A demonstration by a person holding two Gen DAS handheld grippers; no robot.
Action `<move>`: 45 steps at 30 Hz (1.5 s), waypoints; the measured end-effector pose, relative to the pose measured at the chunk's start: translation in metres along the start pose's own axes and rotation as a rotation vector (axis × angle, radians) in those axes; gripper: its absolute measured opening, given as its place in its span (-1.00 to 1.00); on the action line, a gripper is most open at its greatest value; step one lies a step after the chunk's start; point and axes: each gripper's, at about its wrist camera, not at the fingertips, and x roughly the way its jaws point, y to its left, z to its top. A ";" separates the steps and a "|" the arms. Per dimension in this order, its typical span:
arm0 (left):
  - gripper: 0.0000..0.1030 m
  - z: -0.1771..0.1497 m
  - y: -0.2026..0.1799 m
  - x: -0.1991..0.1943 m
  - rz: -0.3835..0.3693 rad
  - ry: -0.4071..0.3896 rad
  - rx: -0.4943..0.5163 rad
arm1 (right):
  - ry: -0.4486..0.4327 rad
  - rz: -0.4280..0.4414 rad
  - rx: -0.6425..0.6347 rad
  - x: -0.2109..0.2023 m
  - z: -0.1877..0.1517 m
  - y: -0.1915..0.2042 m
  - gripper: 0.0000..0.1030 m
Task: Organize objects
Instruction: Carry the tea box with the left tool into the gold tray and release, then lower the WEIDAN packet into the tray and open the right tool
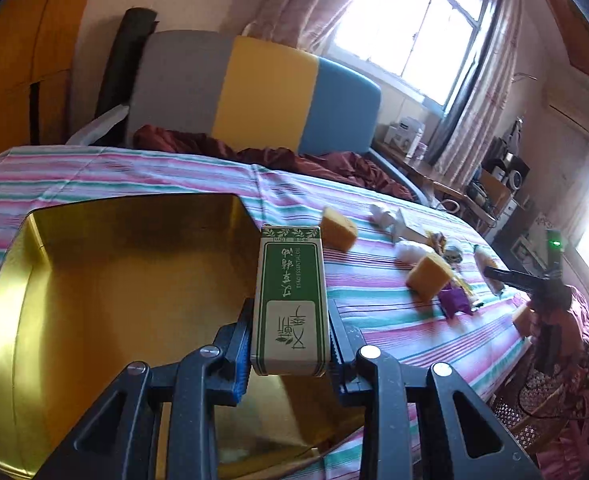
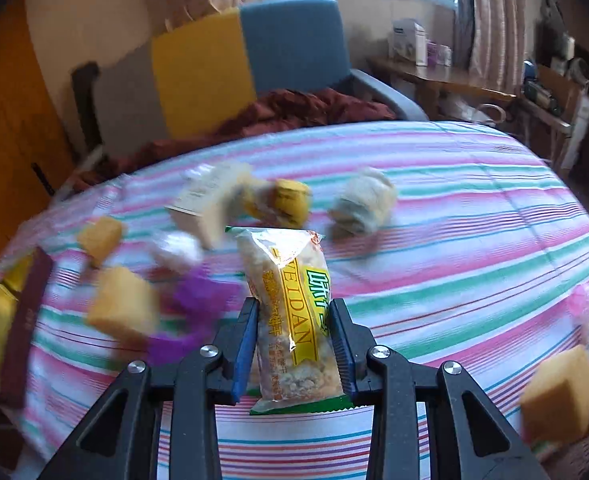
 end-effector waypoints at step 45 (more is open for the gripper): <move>0.15 0.053 0.140 -0.064 0.399 -0.083 -0.356 | 0.239 0.436 -0.552 0.000 -0.082 0.432 -0.30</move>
